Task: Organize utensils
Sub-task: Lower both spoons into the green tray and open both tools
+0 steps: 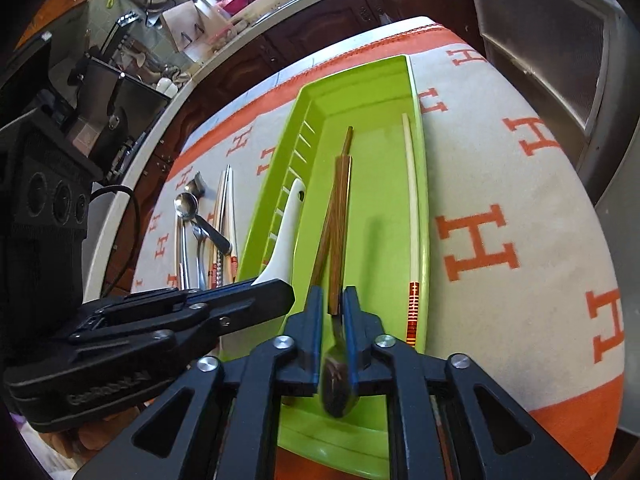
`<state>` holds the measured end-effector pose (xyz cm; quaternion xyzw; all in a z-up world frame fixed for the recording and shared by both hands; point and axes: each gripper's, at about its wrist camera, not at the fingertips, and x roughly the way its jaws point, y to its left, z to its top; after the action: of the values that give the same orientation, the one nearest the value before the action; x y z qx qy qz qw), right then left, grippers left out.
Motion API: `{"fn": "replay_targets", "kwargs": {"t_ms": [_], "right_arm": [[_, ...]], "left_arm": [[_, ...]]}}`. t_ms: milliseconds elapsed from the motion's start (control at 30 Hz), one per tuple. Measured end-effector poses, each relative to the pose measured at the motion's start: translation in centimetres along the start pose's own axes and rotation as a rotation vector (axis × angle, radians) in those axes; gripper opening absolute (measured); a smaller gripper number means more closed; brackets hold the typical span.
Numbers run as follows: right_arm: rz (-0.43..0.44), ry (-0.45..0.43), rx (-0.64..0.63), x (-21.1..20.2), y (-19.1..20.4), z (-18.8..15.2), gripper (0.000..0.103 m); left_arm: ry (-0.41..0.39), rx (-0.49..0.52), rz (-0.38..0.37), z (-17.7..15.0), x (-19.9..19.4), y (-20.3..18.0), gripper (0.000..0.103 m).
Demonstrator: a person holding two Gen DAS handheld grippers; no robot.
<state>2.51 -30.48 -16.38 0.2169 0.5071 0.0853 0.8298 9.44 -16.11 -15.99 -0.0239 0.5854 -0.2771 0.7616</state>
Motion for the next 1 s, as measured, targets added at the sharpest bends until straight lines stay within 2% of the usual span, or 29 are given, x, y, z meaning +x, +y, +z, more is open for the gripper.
{"fn": "replay_targets", "kwargs": {"t_ms": [167, 267, 367, 667, 767, 1000], "right_arm": [[-0.063, -0.032, -0.029, -0.4, 1.7, -0.1, 0.027], [-0.072, -0.069, -0.037, -1.5, 2.1, -0.2, 0.035], [-0.092, -0.093, -0.036, -2.2, 2.3, -0.2, 0.039], [-0.093, -0.103, -0.022, -3.2, 2.5, -0.9, 0.047], [-0.094, -0.111, -0.027, -3.4, 2.9, -1.1, 0.047], [-0.095, -0.117, -0.05, -4.0, 4.1, -1.5, 0.047]], "left_arm": [[0.0, 0.015, 0.031, -0.7, 0.5, 0.0, 0.004], [-0.006, 0.038, 0.052, -0.9, 0.4, -0.6, 0.004], [-0.004, 0.053, 0.066, -1.0, 0.1, -0.8, 0.004], [-0.02, 0.099, 0.118, -1.7, -1.8, -1.0, 0.008], [-0.036, 0.106, 0.118, -2.1, -2.8, -1.0, 0.009], [-0.089, 0.113, 0.175, -3.5, -5.5, -0.4, 0.009]]}}
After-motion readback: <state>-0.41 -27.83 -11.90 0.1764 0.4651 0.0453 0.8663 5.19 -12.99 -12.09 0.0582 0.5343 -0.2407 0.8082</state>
